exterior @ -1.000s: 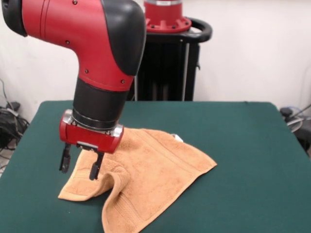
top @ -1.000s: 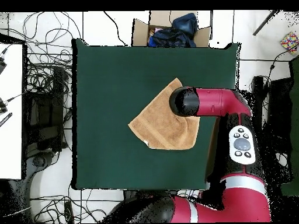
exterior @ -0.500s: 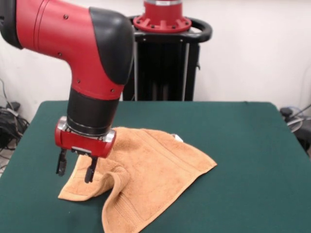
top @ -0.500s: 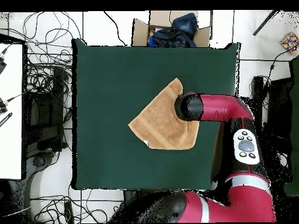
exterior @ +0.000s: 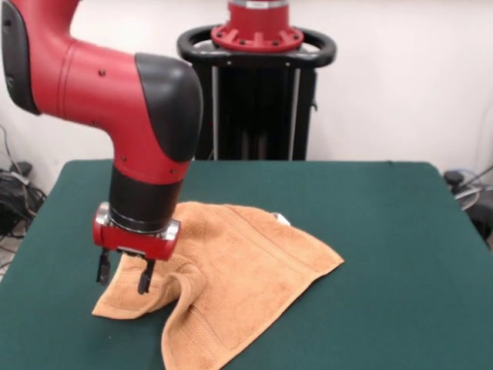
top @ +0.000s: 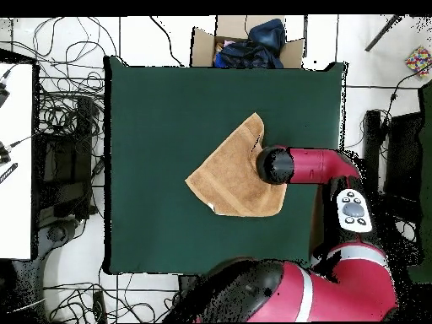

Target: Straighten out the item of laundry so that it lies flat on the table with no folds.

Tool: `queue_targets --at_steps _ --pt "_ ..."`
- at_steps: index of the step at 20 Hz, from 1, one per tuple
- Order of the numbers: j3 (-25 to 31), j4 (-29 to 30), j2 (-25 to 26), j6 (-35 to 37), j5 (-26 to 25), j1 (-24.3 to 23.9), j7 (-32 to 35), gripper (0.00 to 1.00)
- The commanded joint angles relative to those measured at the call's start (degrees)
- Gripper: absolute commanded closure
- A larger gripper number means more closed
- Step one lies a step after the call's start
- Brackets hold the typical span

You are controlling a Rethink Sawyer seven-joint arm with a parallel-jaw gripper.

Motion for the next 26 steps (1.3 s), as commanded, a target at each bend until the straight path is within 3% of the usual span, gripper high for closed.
queue_targets --at_steps 1,5,13,16,18,21,23,26 --pt "2.46 2.77 5.66 -2.83 -4.17 0.32 -0.87 0.00" --pt "2.74 0.24 9.32 -5.64 -5.41 0.67 0.29 0.00" --pt "-2.68 -6.90 15.12 -9.91 -6.63 4.70 5.97 0.00" --pt "-10.38 -10.50 19.47 -18.87 -5.37 9.53 16.04 0.00" --pt "-23.06 -12.64 24.58 -27.04 -0.05 17.26 28.17 0.00" --pt "-39.67 -13.65 32.12 -30.13 8.92 27.10 39.19 0.00" --pt "-46.91 -13.76 36.32 -29.61 14.16 31.08 41.64 0.00" --pt "-48.59 -12.81 38.79 -28.51 20.38 32.25 39.19 0.00"
